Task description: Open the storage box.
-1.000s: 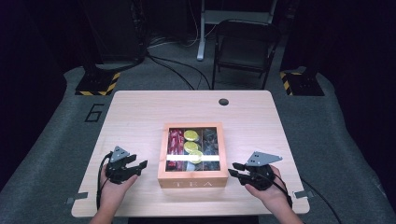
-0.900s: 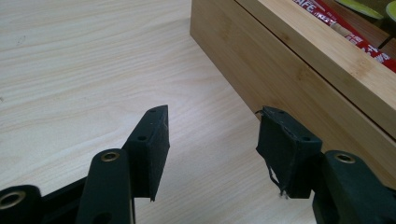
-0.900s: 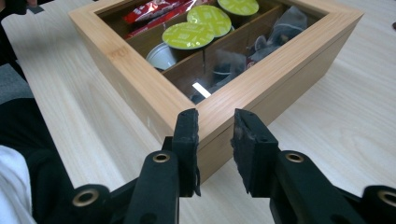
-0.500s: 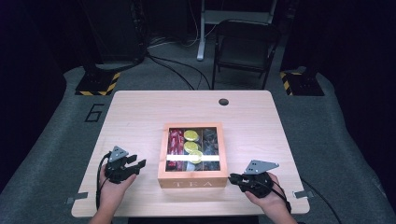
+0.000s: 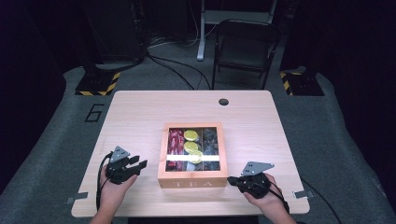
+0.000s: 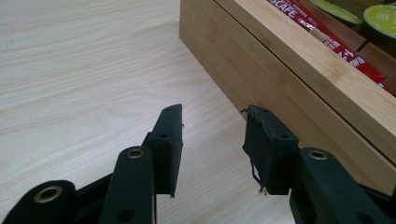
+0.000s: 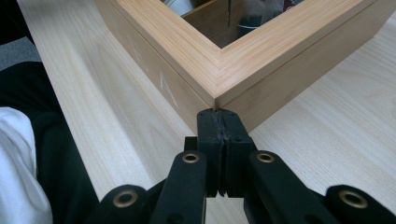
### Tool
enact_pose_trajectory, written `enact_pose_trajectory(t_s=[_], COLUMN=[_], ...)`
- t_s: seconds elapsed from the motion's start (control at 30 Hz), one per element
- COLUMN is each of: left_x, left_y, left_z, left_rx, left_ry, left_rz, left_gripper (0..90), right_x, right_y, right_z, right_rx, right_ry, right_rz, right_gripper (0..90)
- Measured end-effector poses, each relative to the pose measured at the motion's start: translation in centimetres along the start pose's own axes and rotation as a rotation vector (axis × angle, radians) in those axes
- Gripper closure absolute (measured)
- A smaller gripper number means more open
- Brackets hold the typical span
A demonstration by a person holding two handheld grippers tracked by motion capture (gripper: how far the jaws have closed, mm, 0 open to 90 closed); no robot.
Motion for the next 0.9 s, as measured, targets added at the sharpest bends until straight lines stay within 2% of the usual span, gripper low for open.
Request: enact_pose_trajectory(t_s=[0.33, 0.6, 0.73, 0.83, 0.9], left_x=[0.0, -0.1, -0.4, -1.2, -1.5], left_y=[0.0, 0.0, 0.0, -0.1, -0.2], left_z=[0.1, 0.2, 0.4, 0.8, 0.9], left_rx=[-0.002, -0.007, -0.019, -0.017, -0.025], left_ry=[-0.005, -0.003, 0.005, 0.031, 0.043], left_rz=[-0.005, -0.009, -0.013, -0.051, -0.053], left_gripper=[55.4, 55.3, 55.3, 55.3, 55.3], right_x=[0.0, -0.1, -0.1, -0.2, -0.2], right_y=[0.0, -0.2, -0.4, -0.6, -0.8], right_z=[-0.1, 0.1, 0.2, 0.2, 0.2], right_rx=[-0.005, -0.022, -0.041, -0.039, -0.045], right_ry=[0.003, -0.011, -0.016, -0.025, -0.025], right_rz=[0.01, -0.014, -0.03, -0.019, -0.022], right_gripper=[88.2, 87.6, 87.3, 87.2, 87.2])
Point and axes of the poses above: each handheld gripper's, and its own axes: z roughly backward along the jaws, y roughly out of its underside, x roughly to its left, the point moved 1 cm from there along -z, roughly forward along the jaws, and after that the axes turned 8 degrees about -y, right-handed, at the moved point
